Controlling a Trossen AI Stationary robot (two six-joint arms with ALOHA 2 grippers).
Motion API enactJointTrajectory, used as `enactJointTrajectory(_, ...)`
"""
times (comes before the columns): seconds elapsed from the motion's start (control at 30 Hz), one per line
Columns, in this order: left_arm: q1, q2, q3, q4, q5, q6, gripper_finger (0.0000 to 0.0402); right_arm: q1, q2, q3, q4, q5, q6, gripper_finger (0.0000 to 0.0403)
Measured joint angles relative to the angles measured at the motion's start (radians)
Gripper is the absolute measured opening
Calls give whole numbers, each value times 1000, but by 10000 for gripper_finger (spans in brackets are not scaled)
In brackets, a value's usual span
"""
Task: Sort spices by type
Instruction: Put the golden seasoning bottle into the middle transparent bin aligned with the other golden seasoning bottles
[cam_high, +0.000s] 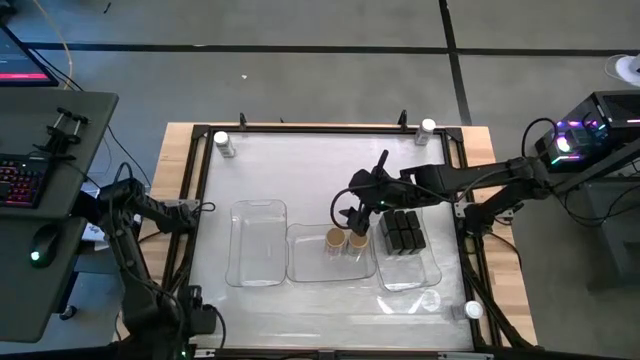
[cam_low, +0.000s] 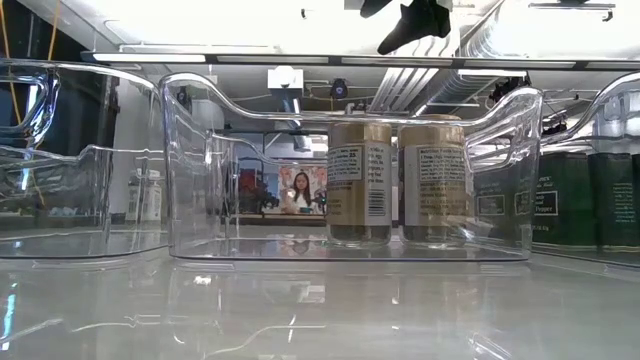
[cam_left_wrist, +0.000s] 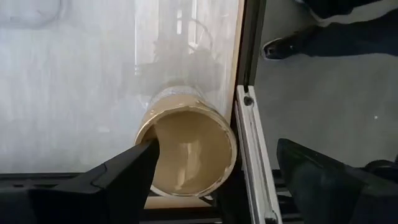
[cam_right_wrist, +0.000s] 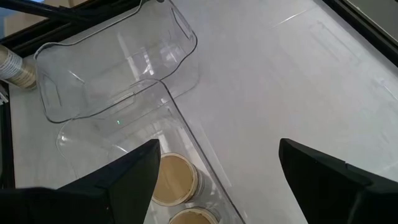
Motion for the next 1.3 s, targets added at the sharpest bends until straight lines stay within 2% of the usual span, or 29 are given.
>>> enactJointTrajectory(0.17,0,-4,20,-64,-53,-10,319,1,0,0,0,0,1,322)
enactJointTrajectory(0.47,7,-18,46,-111,-48,-25,319,2,0,0,-3,0,0,322)
enactJointTrajectory(0.63,12,-18,46,-109,-15,89,319,2,0,0,-4,0,-7,322)
enactJointTrajectory(0.73,22,-18,46,-131,-12,83,320,2,0,0,-4,0,-12,322)
enactJointTrajectory(0.93,68,-18,46,-162,20,114,356,2,0,0,-4,0,-26,322)
enactJointTrajectory(1.07,84,-18,46,-151,-7,111,392,2,0,0,-6,0,-31,322)
enactJointTrajectory(1.17,82,-18,46,-137,-37,48,396,2,0,0,-6,0,-49,322)
enactJointTrajectory(1.3,61,-18,46,-142,-5,-6,393,2,0,0,-7,0,-52,322)
